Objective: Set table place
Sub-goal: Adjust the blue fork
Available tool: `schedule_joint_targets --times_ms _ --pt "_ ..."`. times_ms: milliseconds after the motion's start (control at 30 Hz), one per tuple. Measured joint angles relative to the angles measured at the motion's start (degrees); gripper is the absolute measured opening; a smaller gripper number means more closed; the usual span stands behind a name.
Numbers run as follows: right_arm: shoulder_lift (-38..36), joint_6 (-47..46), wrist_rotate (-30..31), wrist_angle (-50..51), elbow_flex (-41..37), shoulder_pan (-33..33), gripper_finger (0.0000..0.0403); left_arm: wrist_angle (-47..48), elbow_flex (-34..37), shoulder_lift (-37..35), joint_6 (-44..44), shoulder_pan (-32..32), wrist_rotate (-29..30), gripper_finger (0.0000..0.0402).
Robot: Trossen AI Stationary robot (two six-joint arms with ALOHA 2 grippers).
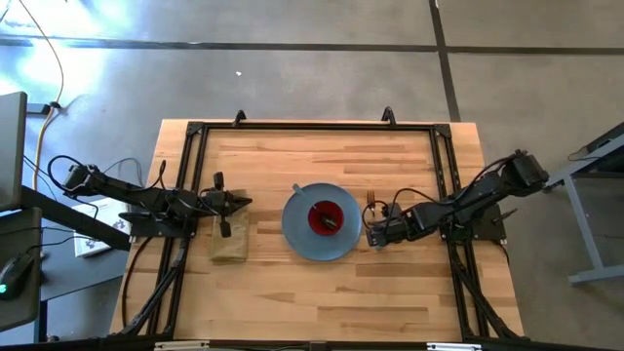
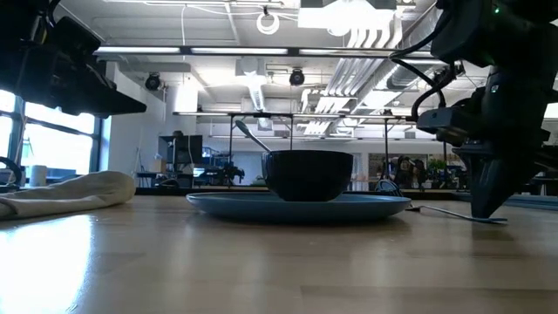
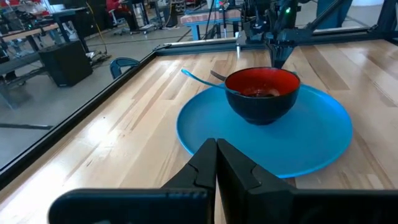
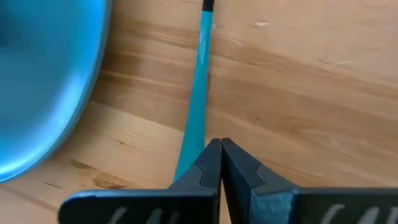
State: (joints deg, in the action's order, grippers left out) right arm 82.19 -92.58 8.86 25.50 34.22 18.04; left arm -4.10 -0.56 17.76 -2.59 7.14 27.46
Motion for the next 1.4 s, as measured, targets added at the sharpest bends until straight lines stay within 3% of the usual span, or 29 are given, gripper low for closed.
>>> schedule_joint_targets --times_ms 533,767,1167,1400 --pt "-0.8 0.5 2.2 1.5 1.7 0.0 0.0 0.0 0.0 0.0 -0.8 0.0 -0.9 0.0" --pt "-6.2 1.4 12.0 2.4 1.7 -2.1 0.0 0.0 0.0 0.0 -0.6 0.0 -1.1 0.0" --pt "-1.9 13.2 9.3 -4.2 1.7 -11.4 0.0 0.1 0.0 0.0 -0.1 0.0 -1.0 0.0" --pt "1.4 15.1 7.1 -7.5 1.7 -12.1 0.0 0.1 0.0 0.0 0.0 0.0 -0.9 0.0"
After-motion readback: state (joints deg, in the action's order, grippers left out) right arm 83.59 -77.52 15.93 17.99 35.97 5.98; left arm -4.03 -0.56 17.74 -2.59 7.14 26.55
